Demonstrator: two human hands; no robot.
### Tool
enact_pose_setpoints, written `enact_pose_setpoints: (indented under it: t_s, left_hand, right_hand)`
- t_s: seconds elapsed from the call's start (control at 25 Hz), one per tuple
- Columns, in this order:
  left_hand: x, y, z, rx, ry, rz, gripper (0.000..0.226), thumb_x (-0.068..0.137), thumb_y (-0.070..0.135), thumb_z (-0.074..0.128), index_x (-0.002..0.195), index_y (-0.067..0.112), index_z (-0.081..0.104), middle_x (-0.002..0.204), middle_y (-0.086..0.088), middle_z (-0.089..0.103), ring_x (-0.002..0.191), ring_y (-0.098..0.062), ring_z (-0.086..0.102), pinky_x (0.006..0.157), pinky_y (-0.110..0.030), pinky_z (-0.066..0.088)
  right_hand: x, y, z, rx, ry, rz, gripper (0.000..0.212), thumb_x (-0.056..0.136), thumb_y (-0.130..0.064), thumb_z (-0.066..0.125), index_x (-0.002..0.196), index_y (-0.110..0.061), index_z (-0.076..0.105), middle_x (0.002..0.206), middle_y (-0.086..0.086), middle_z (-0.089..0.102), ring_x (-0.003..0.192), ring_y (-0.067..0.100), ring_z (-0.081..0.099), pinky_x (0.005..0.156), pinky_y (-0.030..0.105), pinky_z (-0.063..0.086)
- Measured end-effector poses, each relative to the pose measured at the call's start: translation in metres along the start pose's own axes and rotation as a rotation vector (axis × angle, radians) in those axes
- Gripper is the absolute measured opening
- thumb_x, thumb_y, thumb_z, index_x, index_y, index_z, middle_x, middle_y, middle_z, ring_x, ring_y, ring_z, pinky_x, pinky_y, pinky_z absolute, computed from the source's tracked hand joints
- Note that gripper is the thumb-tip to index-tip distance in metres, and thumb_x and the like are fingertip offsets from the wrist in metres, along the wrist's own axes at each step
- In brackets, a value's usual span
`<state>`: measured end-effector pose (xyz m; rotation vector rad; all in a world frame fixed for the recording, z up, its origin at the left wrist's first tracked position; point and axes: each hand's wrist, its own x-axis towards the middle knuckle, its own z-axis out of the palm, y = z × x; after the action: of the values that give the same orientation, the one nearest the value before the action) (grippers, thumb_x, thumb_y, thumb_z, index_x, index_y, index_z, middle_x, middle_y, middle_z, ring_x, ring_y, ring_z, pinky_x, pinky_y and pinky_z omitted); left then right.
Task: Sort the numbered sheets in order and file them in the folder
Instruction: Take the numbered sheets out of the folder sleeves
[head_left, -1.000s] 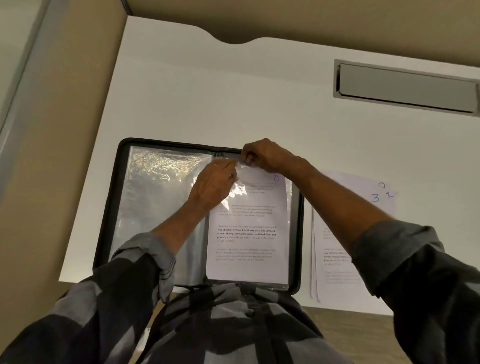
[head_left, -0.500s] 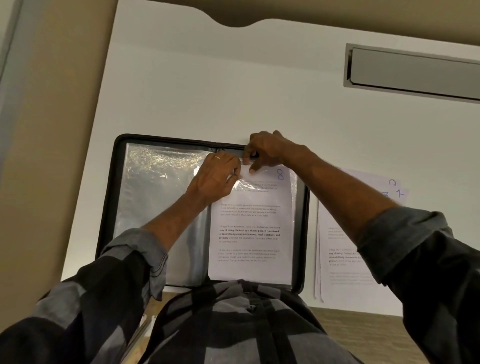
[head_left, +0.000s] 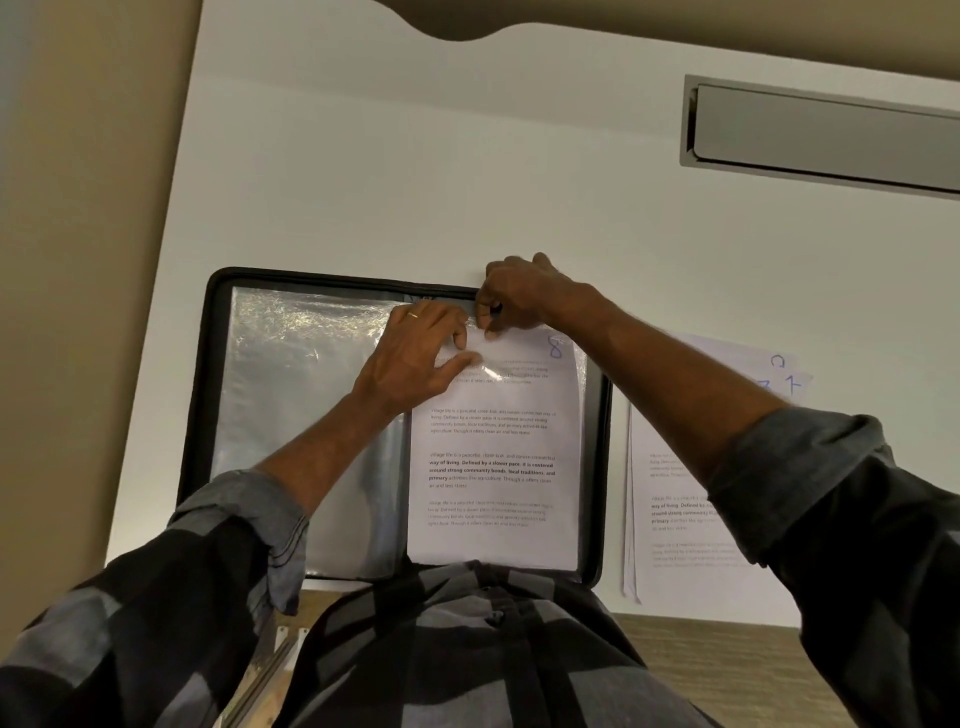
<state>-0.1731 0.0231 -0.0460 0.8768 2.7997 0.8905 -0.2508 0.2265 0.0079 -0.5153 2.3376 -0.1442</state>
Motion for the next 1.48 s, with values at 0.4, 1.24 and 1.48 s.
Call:
enact_pose_setpoints:
  t_s: [0.4, 1.24, 1.48]
  left_hand:
    - [0.08, -0.016, -0.03, -0.515, 0.093, -0.54, 0.071, 0.093, 0.045, 0.07, 0.151, 0.017, 0.038, 0.145, -0.003, 0.051, 0.125, -0.016, 0.054, 0.104, -0.033, 0.049]
    - [0.183, 0.005, -0.093, -1.245, 0.341, -0.61, 0.047, 0.091, 0.009, 0.075, 0.134, 0.003, 0.058, 0.124, -0.008, 0.073, 0.111, -0.024, 0.071, 0.093, -0.041, 0.059]
    - [0.158, 0.067, -0.11, -1.186, 0.231, -0.51, 0.048, 0.09, 0.012, 0.077, 0.134, 0.007, 0.059, 0.127, -0.005, 0.072, 0.113, -0.02, 0.07, 0.088, -0.04, 0.06]
  right_hand:
    - [0.013, 0.047, -0.055, 0.224, 0.501, 0.19, 0.015, 0.099, -0.022, 0.051, 0.105, -0.024, 0.065, 0.105, 0.001, 0.072, 0.094, 0.027, 0.067, 0.078, 0.031, 0.039]
    - [-0.054, 0.097, -0.02, 1.403, 0.765, 0.156, 0.032, 0.092, -0.012, 0.074, 0.12, 0.0, 0.064, 0.099, 0.004, 0.078, 0.094, 0.019, 0.075, 0.079, 0.032, 0.06]
    - [-0.149, 0.098, -0.03, 1.344, 0.979, 0.121, 0.029, 0.094, -0.022, 0.072, 0.122, -0.014, 0.069, 0.114, 0.01, 0.076, 0.107, 0.028, 0.072, 0.092, 0.043, 0.059]
